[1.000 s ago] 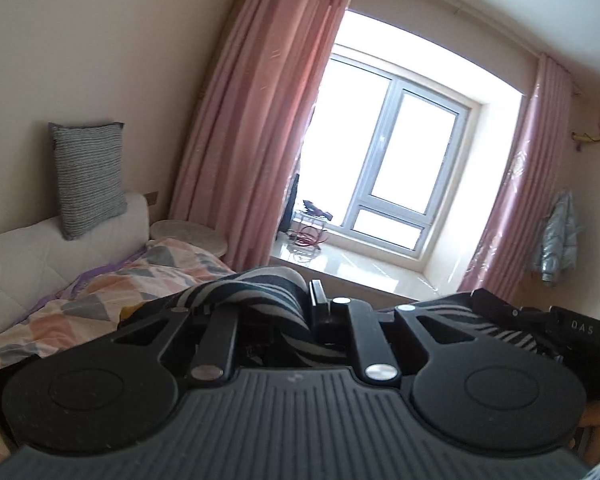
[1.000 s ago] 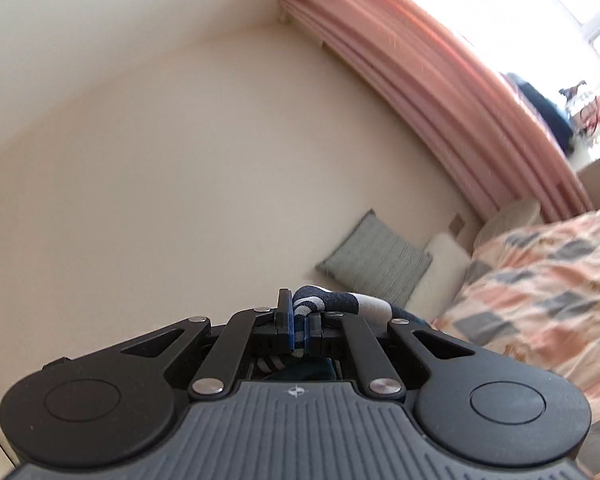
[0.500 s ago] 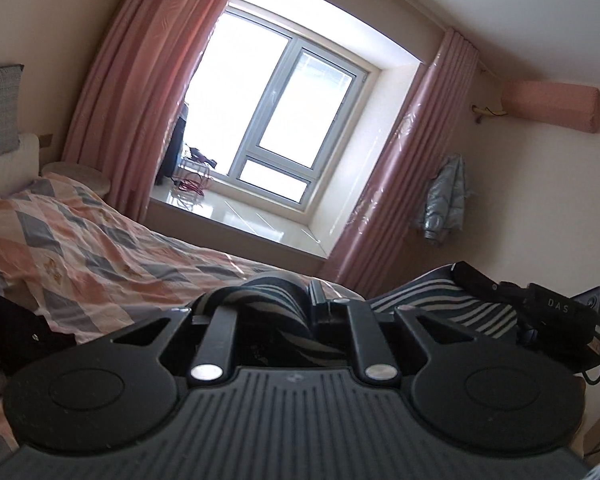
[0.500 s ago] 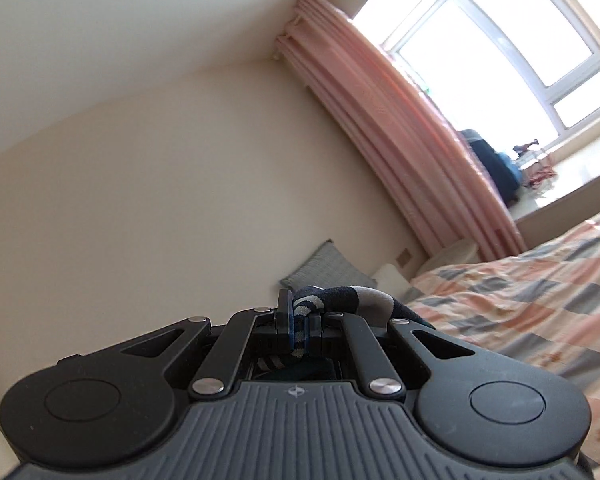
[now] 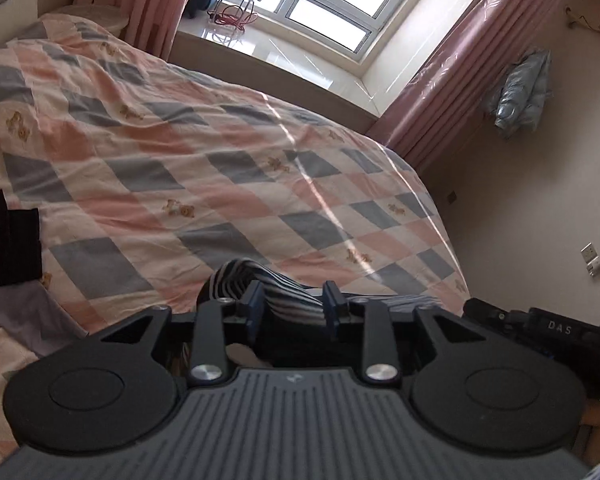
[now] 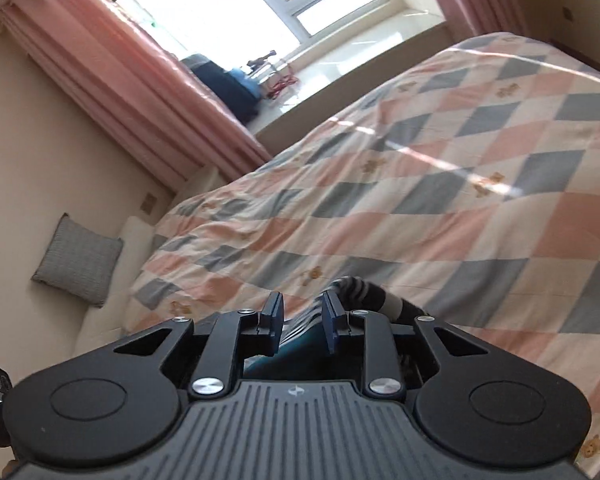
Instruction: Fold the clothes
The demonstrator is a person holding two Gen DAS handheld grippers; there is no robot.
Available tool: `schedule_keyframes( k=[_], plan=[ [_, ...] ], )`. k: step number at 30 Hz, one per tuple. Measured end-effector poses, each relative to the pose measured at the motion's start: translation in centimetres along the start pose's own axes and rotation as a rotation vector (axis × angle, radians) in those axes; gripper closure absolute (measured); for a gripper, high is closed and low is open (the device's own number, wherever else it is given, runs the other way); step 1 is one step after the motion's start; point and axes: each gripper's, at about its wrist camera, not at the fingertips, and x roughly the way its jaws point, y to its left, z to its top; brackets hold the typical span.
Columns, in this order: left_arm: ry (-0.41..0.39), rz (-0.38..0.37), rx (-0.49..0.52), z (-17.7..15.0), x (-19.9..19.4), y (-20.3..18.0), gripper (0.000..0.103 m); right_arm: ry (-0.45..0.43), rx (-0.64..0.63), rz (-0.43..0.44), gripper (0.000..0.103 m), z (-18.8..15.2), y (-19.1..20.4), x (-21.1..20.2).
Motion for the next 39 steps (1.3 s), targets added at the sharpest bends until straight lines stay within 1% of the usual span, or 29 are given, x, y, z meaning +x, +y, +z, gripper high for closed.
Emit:
schedule_keyframes(
  k=[1, 2, 4, 6, 8, 11, 13, 14, 15, 16, 17, 19, 20, 21, 22, 25, 28, 29, 30, 31, 32, 33, 34, 35, 36, 38, 39],
  plan=[
    [0.003, 0.011, 0.001, -1.3, 0.4, 1.0, 0.051, 0.007, 0.002, -0.027, 0.049, -1.4, -1.2, -0.1],
    [0.017, 0.031, -0.002, -2.7, 0.8, 2.2, 0.049, 0.024, 0.003, -0.059, 0.042, -3.2, -2.4, -0.1],
    [0.084, 0.079, -0.028, -6.4, 1.3, 4.9, 0.048, 0.094, 0.016, -0.117, 0.042, -7.7, -5.5, -1.2],
    [0.167, 0.117, -0.087, -10.4, 2.1, 8.4, 0.048, 0.187, 0.036, -0.164, 0.042, -12.4, -7.7, -2.0],
    [0.26, 0.138, -0.149, -14.8, 2.4, 11.4, 0.048, 0.279, 0.048, -0.21, 0.042, -17.1, -9.5, -2.8],
    [0.377, 0.216, -0.163, -20.4, 3.0, 14.5, 0.048, 0.396, 0.024, -0.291, 0.042, -22.8, -10.3, -3.0],
    [0.431, 0.242, -0.142, -23.0, 3.6, 15.5, 0.048, 0.468, -0.027, -0.326, 0.042, -25.1, -9.8, -2.5],
    [0.453, 0.25, -0.122, -24.0, 3.8, 15.6, 0.048, 0.502, -0.054, -0.342, 0.041, -26.2, -9.5, -2.3],
    [0.474, 0.256, -0.093, -25.0, 4.1, 15.6, 0.046, 0.524, -0.086, -0.351, 0.038, -26.9, -9.1, -2.0],
    [0.497, 0.254, -0.072, -25.7, 4.5, 15.6, 0.041, 0.538, -0.118, -0.359, 0.034, -27.5, -8.7, -1.8],
    [0.522, 0.247, -0.061, -26.1, 4.8, 15.3, 0.038, 0.543, -0.15, -0.371, 0.03, -28.1, -8.5, -1.3],
    [0.558, 0.226, -0.074, -27.2, 5.5, 15.6, 0.036, 0.554, -0.215, -0.395, 0.028, -29.3, -8.0, -0.4],
    [0.572, 0.225, -0.084, -27.7, 6.0, 15.9, 0.035, 0.564, -0.251, -0.414, 0.025, -30.1, -8.0, 0.2],
    [0.586, 0.236, -0.09, -28.2, 6.6, 16.3, 0.032, 0.577, -0.288, -0.427, 0.025, -30.6, -7.9, 1.0],
    [0.605, 0.251, -0.093, -28.8, 7.3, 16.7, 0.031, 0.591, -0.332, -0.439, 0.025, -31.3, -7.9, 1.7],
    [0.668, 0.292, -0.096, -30.3, 9.4, 17.7, 0.032, 0.628, -0.49, -0.487, 0.022, -33.4, -7.8, 4.0],
    [0.691, 0.313, -0.07, -31.1, 10.3, 17.8, 0.035, 0.661, -0.649, -0.529, 0.019, -35.2, -8.1, 6.4],
    [0.692, 0.315, -0.058, -31.1, 10.5, 17.6, 0.037, 0.673, -0.698, -0.541, 0.02, -35.7, -8.2, 7.1],
    [0.691, 0.312, -0.047, -31.0, 10.6, 17.5, 0.046, 0.692, -0.722, -0.539, 0.029, -36.0, -8.6, 7.6],
    [0.692, 0.304, -0.032, -30.9, 10.8, 17.3, 0.063, 0.715, -0.736, -0.521, 0.038, -35.8, -8.7, 7.6],
    [0.698, 0.294, -0.012, -30.6, 10.8, 17.0, 0.073, 0.738, -0.75, -0.503, 0.06, -35.6, -8.9, 7.7],
    [0.708, 0.286, 0.01, -30.2, 10.8, 16.6, 0.093, 0.76, -0.762, -0.483, 0.085, -35.3, -9.0, 7.6],
    [0.717, 0.278, 0.032, -29.8, 10.7, 16.2, 0.097, 0.775, -0.761, -0.453, 0.09, -34.1, -8.9, 6.8],
    [0.725, 0.268, 0.069, -29.3, 10.4, 15.7, 0.097, 0.787, -0.76, -0.423, 0.093, -32.8, -8.8, 5.9],
    [0.725, 0.267, 0.133, -28.6, 9.8, 15.1, 0.098, 0.783, -0.758, -0.396, 0.094, -30.9, -8.7, 4.6],
    [0.698, 0.31, 0.275, -26.1, 7.9, 14.6, 0.098, 0.741, -0.789, -0.376, 0.095, -26.5, -8.7, 1.5],
    [0.682, 0.335, 0.343, -24.8, 6.9, 14.5, 0.098, 0.706, -0.806, -0.383, 0.095, -23.7, -8.9, -0.2]
  ],
)
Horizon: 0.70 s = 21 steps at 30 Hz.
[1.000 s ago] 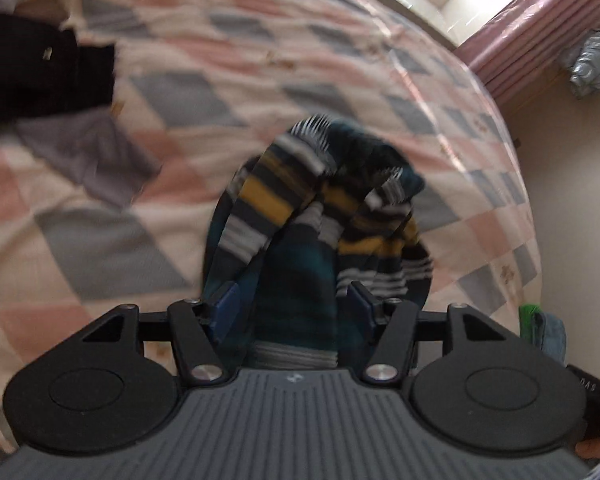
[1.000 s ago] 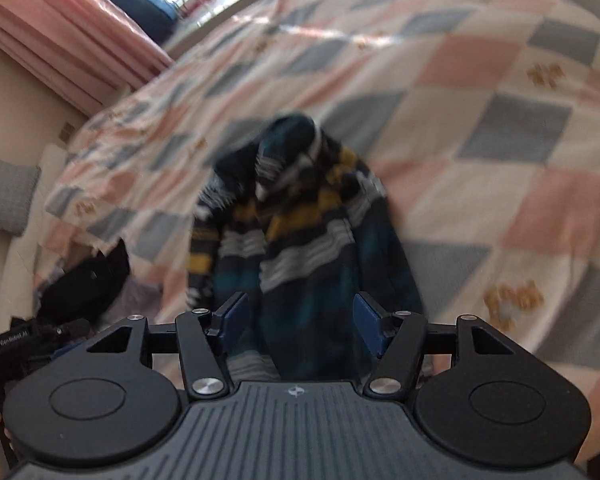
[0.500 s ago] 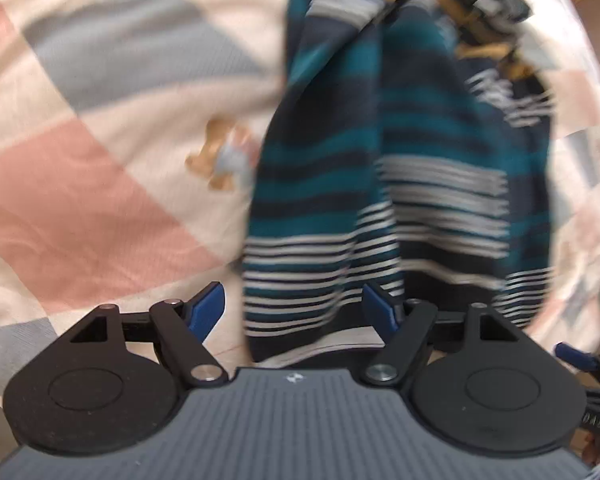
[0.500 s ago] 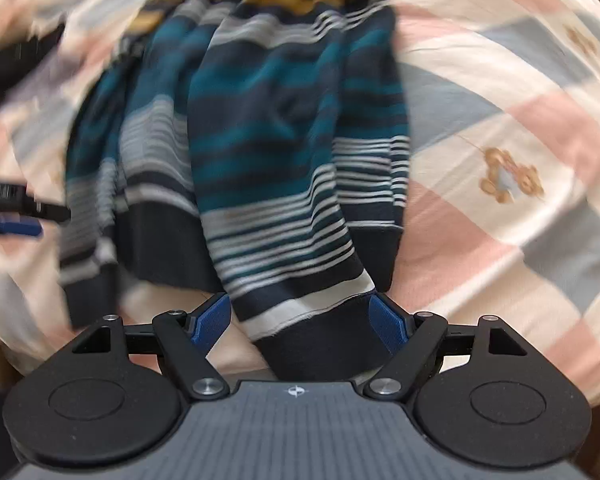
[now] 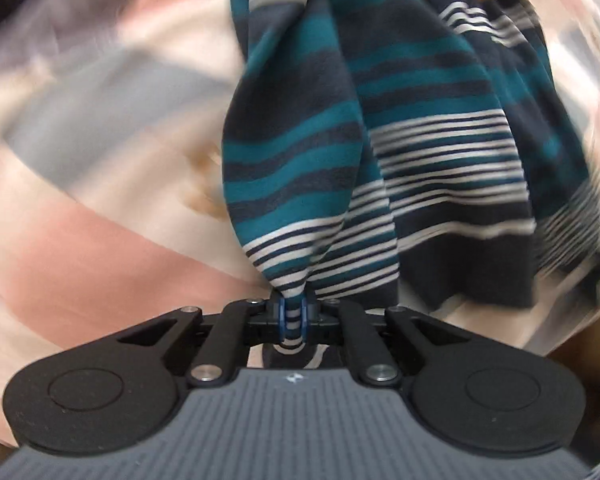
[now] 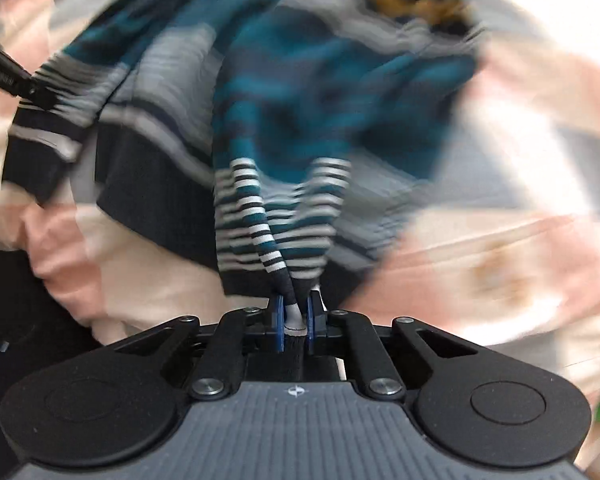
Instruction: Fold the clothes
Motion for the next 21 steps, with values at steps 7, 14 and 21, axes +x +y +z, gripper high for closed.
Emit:
schedule_keyframes(
  k=[7, 14, 21],
  plan=[
    [-0.277, 0.456, -0.105, 8.2, -14.9, 13.4, 0.096, -0.229, 0.315, -0.45, 0.095, 1.1, -23.7, -14.7],
    [-0.45, 0.571, -0.37, 15.4, -21.9, 17.4, 0.022, -0.15, 0.802, -0.607, 0.009, -1.8, -39.3, -13.9],
    [-0.236, 0.283, -0.46, 8.4, -12.2, 13.3, 0.037, -0.204, 0.834, -0.062, 0.021, -7.8, -27.7, -2.8]
  ],
)
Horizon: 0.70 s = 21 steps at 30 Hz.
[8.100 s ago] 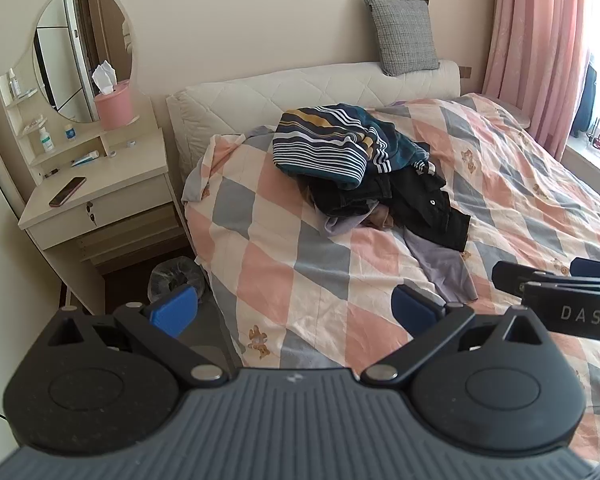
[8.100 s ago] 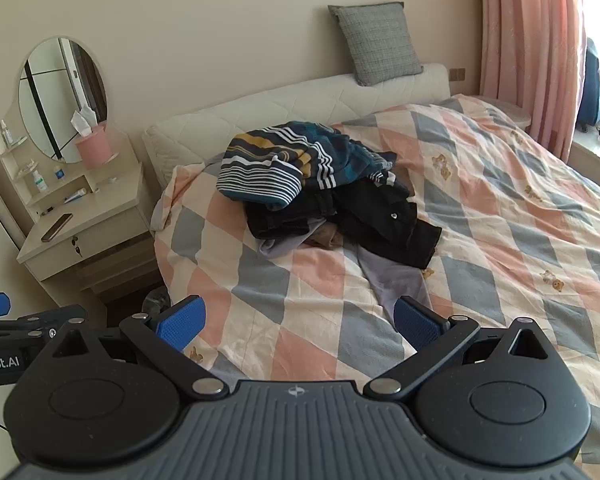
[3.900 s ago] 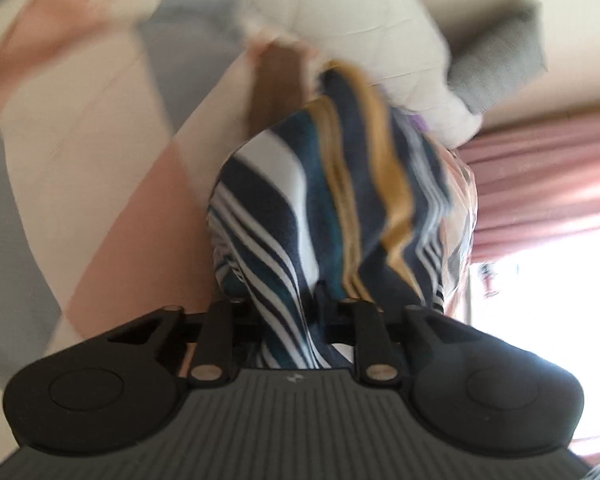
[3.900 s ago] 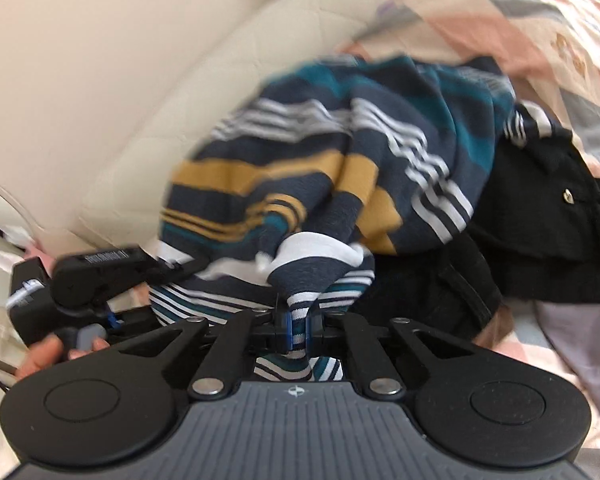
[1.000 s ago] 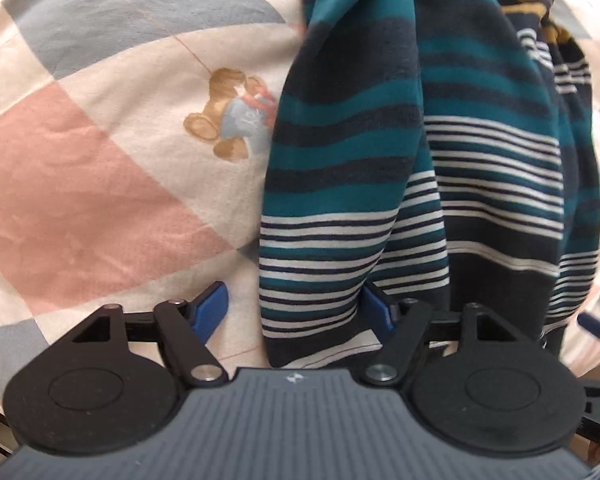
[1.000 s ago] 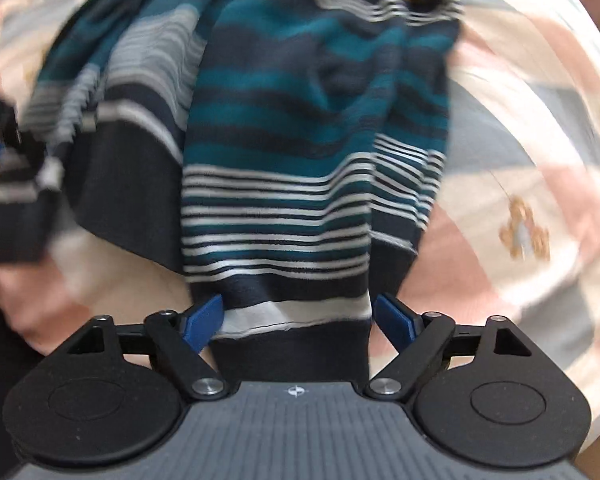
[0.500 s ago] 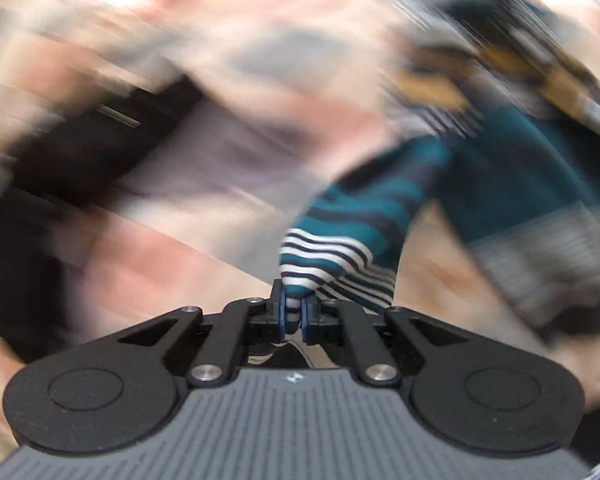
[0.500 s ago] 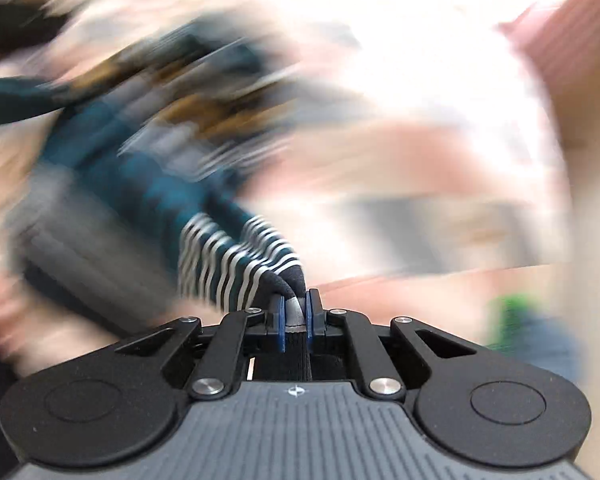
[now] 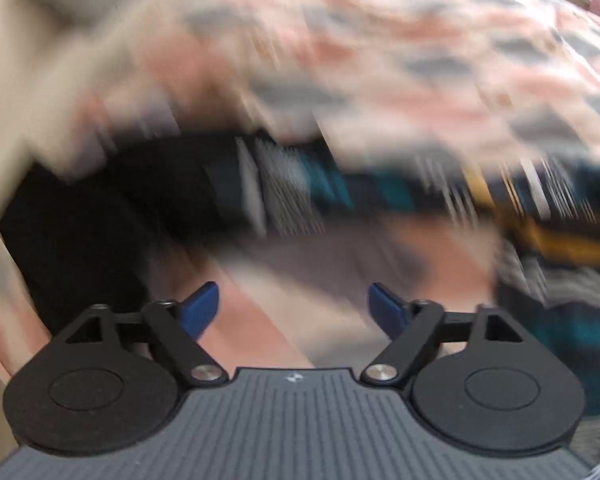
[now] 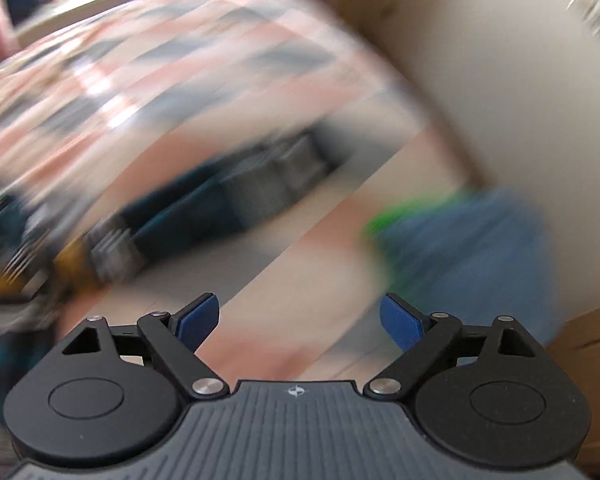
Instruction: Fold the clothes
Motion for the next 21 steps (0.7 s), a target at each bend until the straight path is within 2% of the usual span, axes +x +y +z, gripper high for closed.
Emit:
schedule_keyframes(
  k=[1, 3, 4, 6, 7, 9, 11, 13, 14, 15, 16, 17, 18, 19, 21],
  plan=[
    [0.072, -0.062, -0.051, -2.6, 1.6, -0.6, 0.045, 0.05, 0.033, 0.09, 0.024, -3.0, 0.9, 1.3],
    [0.202, -0.194, -0.145, -8.1, 4.1, -2.5, 0.052, 0.14, 0.102, 0.246, 0.028, -8.2, 3.3, 3.1],
    [0.249, -0.264, -0.19, -10.8, 4.7, -3.6, 0.052, 0.179, 0.132, 0.318, 0.03, -10.5, 4.5, 3.8],
    [0.318, -0.391, -0.283, -15.1, 5.8, -5.5, 0.051, 0.233, 0.172, 0.408, 0.03, -13.8, 6.9, 5.0],
    [0.341, -0.444, -0.33, -17.0, 6.3, -6.3, 0.047, 0.261, 0.184, 0.444, 0.031, -15.2, 7.9, 5.6],
    [0.357, -0.504, -0.407, -19.4, 7.2, -7.6, 0.04, 0.289, 0.191, 0.459, 0.03, -17.1, 9.6, 7.1],
    [0.357, -0.519, -0.474, -21.2, 8.2, -8.5, 0.037, 0.302, 0.2, 0.467, 0.03, -18.9, 10.9, 8.2],
    [0.344, -0.537, -0.539, -21.8, 8.8, -9.0, 0.03, 0.287, 0.199, 0.496, 0.031, -20.3, 12.1, 9.2],
    [0.333, -0.547, -0.571, -22.1, 9.2, -9.1, 0.029, 0.276, 0.188, 0.499, 0.036, -20.5, 12.8, 9.5],
    [0.324, -0.56, -0.589, -22.2, 9.4, -9.3, 0.029, 0.27, 0.175, 0.502, 0.045, -20.7, 13.6, 10.0],
    [0.317, -0.577, -0.597, -21.9, 9.4, -9.6, 0.032, 0.286, 0.157, 0.499, 0.051, -20.9, 14.3, 10.7],
    [0.315, -0.591, -0.59, -21.6, 9.4, -10.0, 0.04, 0.304, 0.132, 0.485, 0.068, -20.9, 15.2, 11.1],
    [0.317, -0.604, -0.571, -21.0, 9.3, -10.4, 0.072, 0.314, 0.109, 0.474, 0.097, -20.8, 15.7, 11.3],
    [0.325, -0.601, -0.539, -20.5, 9.3, -11.0, 0.096, 0.319, 0.107, 0.485, 0.096, -20.6, 15.9, 11.1],
    [0.312, -0.552, -0.409, -19.2, 8.1, -11.7, 0.1, 0.308, 0.115, 0.538, 0.097, -19.4, 15.4, 9.4]
  ],
)
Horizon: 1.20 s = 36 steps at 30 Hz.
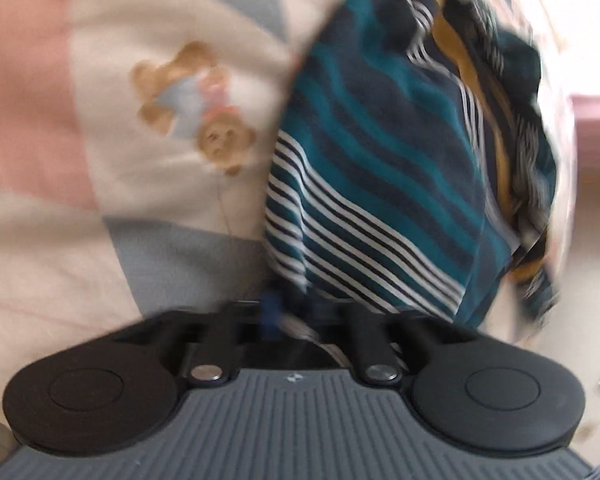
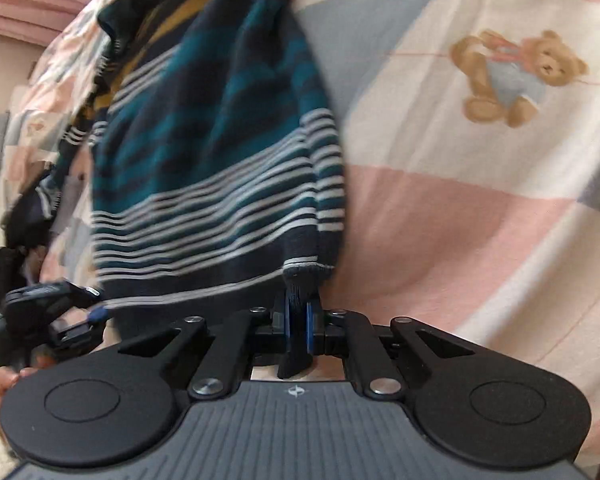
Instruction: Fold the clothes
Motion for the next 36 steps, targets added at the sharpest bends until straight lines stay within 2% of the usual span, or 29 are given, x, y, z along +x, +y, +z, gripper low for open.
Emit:
schedule_keyframes(
  k=[2, 3, 6, 7, 8, 10, 11, 12, 13, 16, 18, 19, 21, 23, 24, 27, 29, 33, 35, 36],
  plan=[
    [-0.041, 0.025, 0.129, 0.1, -3.6, -2.2, 0.101, -0.024, 0.022, 0.072, 0.097, 0.6, 0.3, -3.8],
    [-0.066, 0.014, 0.167, 0.2, -6.0, -3.0, 0.101, -0.037, 0.033, 0.109, 0.097, 0.9, 0.3, -6.2],
    [-0.136, -0.08, 0.21, 0.5, -14.7, -5.1, 0.101, -0.097, 0.053, 0.185, 0.098, 1.8, 0.0, -13.5],
    [-0.152, -0.074, 0.262, 0.5, -16.7, -6.6, 0.1, -0.11, 0.071, 0.192, 0.098, 2.1, -0.3, -15.4],
    [-0.164, -0.04, 0.333, 0.7, -18.1, -8.5, 0.1, -0.115, 0.087, 0.174, 0.098, 2.3, -0.5, -16.7],
    [-0.174, 0.057, 0.468, 0.6, -19.5, -11.5, 0.103, -0.138, 0.106, 0.049, 0.098, 2.5, -1.4, -17.5],
    [-0.16, 0.145, 0.525, 0.1, -18.4, -11.9, 0.1, -0.144, 0.135, -0.031, 0.097, 2.8, -2.6, -17.0],
    [-0.146, 0.234, 0.582, -0.3, -17.2, -12.4, 0.091, -0.133, 0.162, -0.106, 0.096, 3.1, -4.0, -15.7],
    [-0.115, 0.275, 0.588, -0.5, -15.6, -12.0, 0.087, -0.108, 0.181, -0.175, 0.096, 3.4, -5.4, -14.2],
    [0.017, 0.203, 0.44, -0.8, -9.8, -8.5, 0.087, -0.03, 0.196, -0.355, 0.094, 4.0, -8.5, -9.8],
    [0.047, 0.176, 0.382, -2.0, -6.9, -7.1, 0.087, -0.012, 0.2, -0.401, 0.086, 4.1, -9.7, -8.3],
    [0.052, 0.154, 0.368, -2.9, -6.1, -6.6, 0.087, -0.015, 0.2, -0.404, 0.084, 4.1, -9.9, -8.0],
    [0.03, 0.087, 0.328, -4.0, -5.0, -6.6, 0.085, -0.041, 0.182, -0.396, 0.067, 4.1, -10.0, -8.0],
    [-0.007, 0.032, 0.306, -4.5, -3.9, -6.4, 0.076, -0.077, 0.162, -0.38, 0.058, 3.9, -9.9, -8.7],
    [-0.031, 0.027, 0.314, -4.3, -3.1, -6.8, 0.07, -0.093, 0.158, -0.362, 0.054, 3.6, -10.0, -8.9],
    [-0.071, 0.104, 0.429, -3.9, -0.6, -8.9, 0.06, -0.127, 0.162, -0.318, 0.049, 2.9, -10.6, -9.0],
    [-0.074, 0.191, 0.53, -3.9, 1.4, -10.1, 0.059, -0.145, 0.169, -0.281, 0.048, 2.8, -11.1, -8.4],
    [-0.044, 0.262, 0.599, -4.1, 5.4, -10.6, 0.059, -0.156, 0.163, -0.241, 0.04, 2.8, -10.7, -6.2],
    [-0.048, 0.247, 0.579, -4.0, 5.6, -10.3, 0.074, -0.15, 0.148, -0.215, 0.041, 2.9, -10.1, -5.2],
    [-0.041, 0.22, 0.572, -4.0, 5.3, -10.3, 0.099, -0.142, 0.141, -0.195, 0.064, 3.0, -9.8, -4.9]
  ],
)
